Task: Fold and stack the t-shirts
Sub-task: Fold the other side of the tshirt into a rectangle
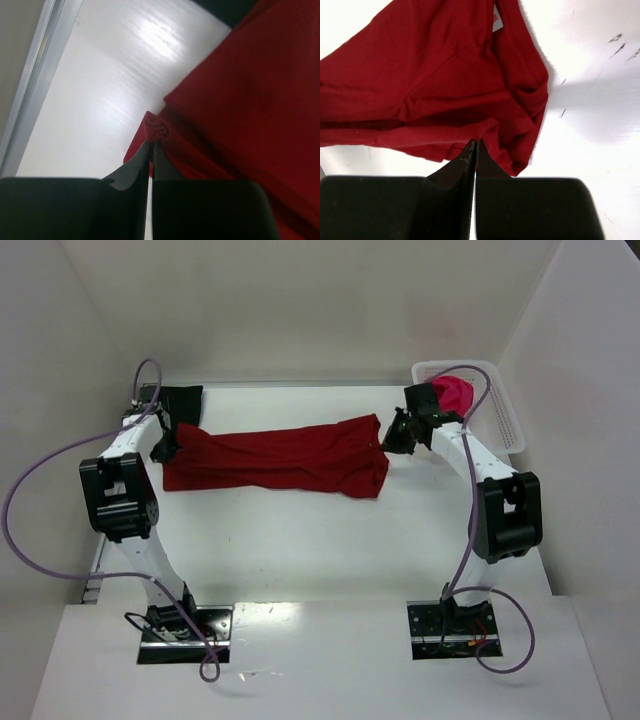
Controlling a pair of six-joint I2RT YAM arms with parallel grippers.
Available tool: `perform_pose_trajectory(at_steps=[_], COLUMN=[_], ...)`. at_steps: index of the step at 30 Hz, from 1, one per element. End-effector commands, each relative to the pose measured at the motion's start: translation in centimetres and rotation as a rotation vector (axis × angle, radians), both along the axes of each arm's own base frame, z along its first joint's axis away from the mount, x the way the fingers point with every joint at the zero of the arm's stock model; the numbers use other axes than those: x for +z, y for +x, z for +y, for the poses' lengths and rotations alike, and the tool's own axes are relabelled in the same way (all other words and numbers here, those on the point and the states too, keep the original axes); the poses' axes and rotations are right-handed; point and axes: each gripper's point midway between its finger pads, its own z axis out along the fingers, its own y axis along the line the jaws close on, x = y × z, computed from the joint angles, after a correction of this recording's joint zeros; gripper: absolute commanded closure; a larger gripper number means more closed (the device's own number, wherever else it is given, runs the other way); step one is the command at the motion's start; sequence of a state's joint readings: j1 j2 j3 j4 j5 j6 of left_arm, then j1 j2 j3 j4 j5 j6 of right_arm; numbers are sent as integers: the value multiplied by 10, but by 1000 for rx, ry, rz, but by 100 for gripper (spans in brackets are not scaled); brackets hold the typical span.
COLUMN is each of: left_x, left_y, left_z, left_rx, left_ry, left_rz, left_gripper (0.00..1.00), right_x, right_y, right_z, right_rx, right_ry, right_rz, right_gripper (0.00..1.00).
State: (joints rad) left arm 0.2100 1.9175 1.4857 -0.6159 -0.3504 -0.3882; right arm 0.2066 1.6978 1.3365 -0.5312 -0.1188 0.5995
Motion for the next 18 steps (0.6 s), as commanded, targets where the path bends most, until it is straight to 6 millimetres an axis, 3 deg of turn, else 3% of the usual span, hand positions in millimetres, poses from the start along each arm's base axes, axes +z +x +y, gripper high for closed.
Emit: perform_pose_trajectory(at_steps=[1,5,6,8,10,13,18], left_x=[0,-13,-13,-18,-14,-11,19], left_y=[19,24,24,28,33,35,40], left_z=[16,16,16,14,14,14,14], left_rx=[-1,-5,-5,-11,-16,-16,-20], left_ry=[35,21,21,8,3,5,15], left_rz=[-21,-1,-1,4,-13,-22,-97], left_gripper=[100,99,96,89,62,45,24], right_x=[15,1,-9,-4,-5,-1,3], right_y=[29,37,36,41,44,47,53], right_z=[0,6,8,11,13,14,18], right_rx=[3,27,35,44,57,57,86], right_ry=[5,14,19,32,34,36,42], right_rz=[-76,-47,-23,-33,-39,-50,-66], right_gripper=[100,100,100,100,100,100,100])
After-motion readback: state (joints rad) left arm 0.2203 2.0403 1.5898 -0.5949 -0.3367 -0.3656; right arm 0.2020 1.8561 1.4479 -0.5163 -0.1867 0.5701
